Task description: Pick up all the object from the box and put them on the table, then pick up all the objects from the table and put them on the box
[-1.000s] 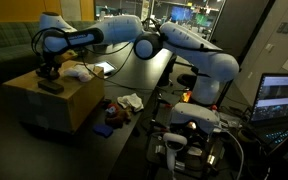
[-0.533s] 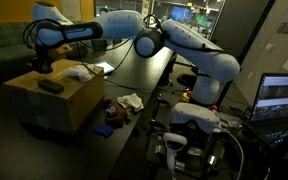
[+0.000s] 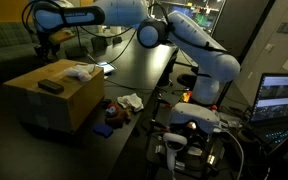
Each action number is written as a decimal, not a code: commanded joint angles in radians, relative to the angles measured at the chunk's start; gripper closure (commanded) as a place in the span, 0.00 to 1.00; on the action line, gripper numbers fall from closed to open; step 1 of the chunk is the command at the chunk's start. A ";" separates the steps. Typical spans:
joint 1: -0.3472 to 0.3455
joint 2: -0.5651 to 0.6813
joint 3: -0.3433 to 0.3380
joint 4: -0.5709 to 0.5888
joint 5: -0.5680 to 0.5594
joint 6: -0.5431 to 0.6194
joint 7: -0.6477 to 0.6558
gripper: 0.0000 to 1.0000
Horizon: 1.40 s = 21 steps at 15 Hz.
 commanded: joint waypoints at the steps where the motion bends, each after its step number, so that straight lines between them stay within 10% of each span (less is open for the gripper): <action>1: -0.007 -0.155 -0.012 -0.170 -0.010 -0.100 0.007 0.69; 21: -0.117 -0.714 -0.102 -1.117 0.050 -0.054 0.217 0.69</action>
